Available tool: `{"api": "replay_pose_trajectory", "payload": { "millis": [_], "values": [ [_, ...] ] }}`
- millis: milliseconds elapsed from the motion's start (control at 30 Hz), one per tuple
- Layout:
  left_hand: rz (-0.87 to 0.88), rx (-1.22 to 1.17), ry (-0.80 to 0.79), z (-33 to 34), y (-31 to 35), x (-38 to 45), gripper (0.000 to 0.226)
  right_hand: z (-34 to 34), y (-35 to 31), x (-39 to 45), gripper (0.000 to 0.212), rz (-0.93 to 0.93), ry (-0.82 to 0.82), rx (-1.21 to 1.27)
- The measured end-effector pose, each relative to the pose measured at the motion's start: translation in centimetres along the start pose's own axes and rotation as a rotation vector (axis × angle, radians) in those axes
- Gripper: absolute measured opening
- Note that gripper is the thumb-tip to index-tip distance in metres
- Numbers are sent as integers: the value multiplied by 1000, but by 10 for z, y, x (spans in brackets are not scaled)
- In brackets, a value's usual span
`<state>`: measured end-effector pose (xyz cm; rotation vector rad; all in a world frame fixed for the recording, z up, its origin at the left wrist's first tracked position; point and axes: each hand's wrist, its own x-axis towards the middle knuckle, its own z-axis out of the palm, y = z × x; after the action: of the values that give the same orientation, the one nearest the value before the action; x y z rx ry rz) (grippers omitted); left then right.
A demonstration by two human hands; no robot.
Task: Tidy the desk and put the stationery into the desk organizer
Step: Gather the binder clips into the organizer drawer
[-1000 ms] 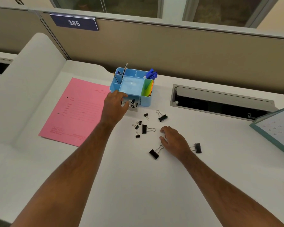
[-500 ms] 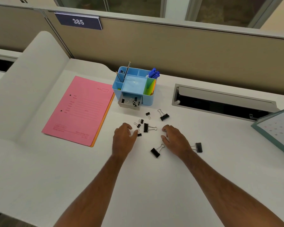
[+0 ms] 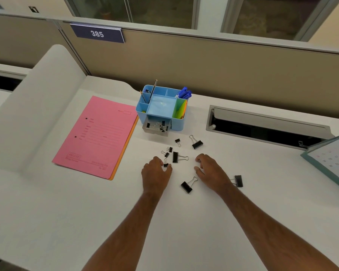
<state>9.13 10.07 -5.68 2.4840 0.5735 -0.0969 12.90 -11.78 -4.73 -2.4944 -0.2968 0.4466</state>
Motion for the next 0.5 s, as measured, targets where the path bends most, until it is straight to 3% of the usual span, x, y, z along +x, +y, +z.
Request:
{"api": "replay_pose_trajectory", "payload": {
  "millis": [300, 500],
  "values": [
    [-88, -124, 33, -17, -9, 3, 23, 1, -1, 2, 26, 13, 6, -5],
    [34, -247, 124, -49, -7, 27, 20, 0, -1, 3, 25, 4, 1, -7]
  ]
}}
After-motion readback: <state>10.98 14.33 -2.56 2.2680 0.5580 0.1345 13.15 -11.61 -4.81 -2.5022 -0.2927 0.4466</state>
